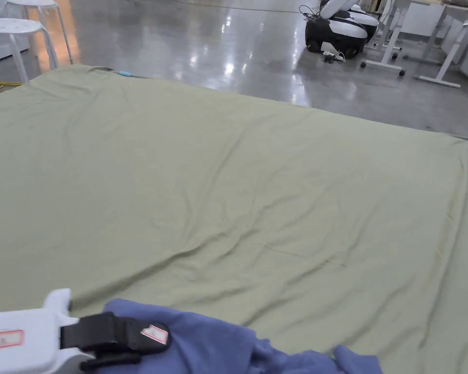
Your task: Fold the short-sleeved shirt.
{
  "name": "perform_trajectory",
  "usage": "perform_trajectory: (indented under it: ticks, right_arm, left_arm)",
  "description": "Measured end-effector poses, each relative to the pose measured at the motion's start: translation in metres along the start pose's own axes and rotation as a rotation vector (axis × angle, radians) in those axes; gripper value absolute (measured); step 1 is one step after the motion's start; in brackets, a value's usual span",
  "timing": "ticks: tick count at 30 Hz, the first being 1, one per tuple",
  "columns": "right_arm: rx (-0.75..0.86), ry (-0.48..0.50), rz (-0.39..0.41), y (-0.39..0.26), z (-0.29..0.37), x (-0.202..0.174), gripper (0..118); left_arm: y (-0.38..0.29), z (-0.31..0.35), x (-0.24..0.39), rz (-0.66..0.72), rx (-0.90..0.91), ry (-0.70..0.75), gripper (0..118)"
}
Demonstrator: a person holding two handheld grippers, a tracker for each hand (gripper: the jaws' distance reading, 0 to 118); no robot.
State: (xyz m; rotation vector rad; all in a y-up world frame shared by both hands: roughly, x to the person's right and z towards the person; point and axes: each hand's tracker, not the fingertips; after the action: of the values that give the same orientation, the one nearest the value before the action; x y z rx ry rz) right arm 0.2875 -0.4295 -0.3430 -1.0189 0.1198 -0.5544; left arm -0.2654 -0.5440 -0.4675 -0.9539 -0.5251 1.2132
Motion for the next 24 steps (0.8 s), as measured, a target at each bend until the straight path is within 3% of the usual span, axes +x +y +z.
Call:
perform_trajectory:
  ticks: [8, 11, 17, 24]
  right_arm:
    - [-0.015, 0.012, -0.017, -0.003, -0.009, 0.003, 3]
    - [-0.027, 0.022, -0.009, -0.006, -0.010, 0.003, 3]
    - [0.000, 0.006, 0.016, -0.009, -0.005, 0.004, 3]
    - [0.082, -0.044, 0.056, -0.014, 0.020, 0.010, 3]
  left_arm:
    - [0.002, 0.073, 0.033, -0.129, 0.069, 0.282, 18]
    - [-0.004, 0.079, 0.060, -0.105, 0.150, 0.336, 18]
    - [-0.031, 0.006, 0.110, -0.245, -0.007, 0.231, 18]
    - [-0.063, -0.123, 0.109, -0.353, -0.237, 0.354, 18]
